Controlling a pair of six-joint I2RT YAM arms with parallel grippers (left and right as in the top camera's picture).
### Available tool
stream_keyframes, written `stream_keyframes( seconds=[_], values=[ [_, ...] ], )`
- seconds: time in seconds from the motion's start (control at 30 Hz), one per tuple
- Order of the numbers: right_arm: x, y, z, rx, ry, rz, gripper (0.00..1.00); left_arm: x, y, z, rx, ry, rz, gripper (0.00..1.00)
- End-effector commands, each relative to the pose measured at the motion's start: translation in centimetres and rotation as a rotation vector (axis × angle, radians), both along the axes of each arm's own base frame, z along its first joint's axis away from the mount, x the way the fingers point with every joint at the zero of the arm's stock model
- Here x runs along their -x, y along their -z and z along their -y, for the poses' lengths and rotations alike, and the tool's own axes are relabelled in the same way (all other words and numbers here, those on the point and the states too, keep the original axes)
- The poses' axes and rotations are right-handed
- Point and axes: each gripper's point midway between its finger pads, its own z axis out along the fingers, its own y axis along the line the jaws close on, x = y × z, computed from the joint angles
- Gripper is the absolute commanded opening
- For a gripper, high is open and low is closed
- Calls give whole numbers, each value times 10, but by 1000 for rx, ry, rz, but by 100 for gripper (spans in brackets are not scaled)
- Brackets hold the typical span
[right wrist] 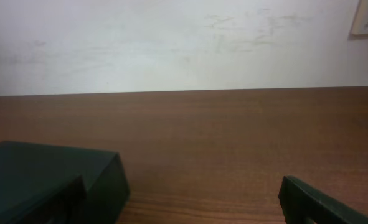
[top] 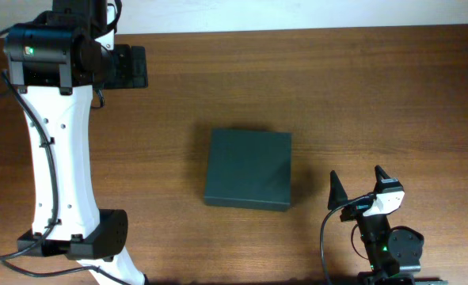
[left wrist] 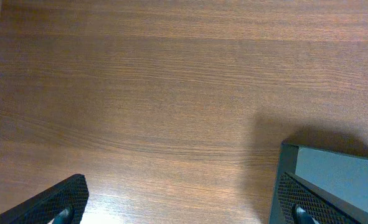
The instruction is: Pack container
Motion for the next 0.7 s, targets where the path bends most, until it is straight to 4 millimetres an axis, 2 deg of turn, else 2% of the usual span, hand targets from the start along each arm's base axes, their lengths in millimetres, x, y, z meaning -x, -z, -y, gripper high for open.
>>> stream_keyframes(
  seconds=[0.0,0.13,0.33,0.67],
  values=[
    [0,1,-1,-4,1,-1,99,4,-4,-3,-7,-10,9,99],
    [0,1,-1,-4,1,-1,99,1,-9,1,-1,1,37,99],
    [0,1,-1,-4,1,-1,99,-23,-37,16,19,30,202,99],
    [0,1,-1,-4,1,-1,99,-50,-69,40,35,98,377,99]
  ],
)
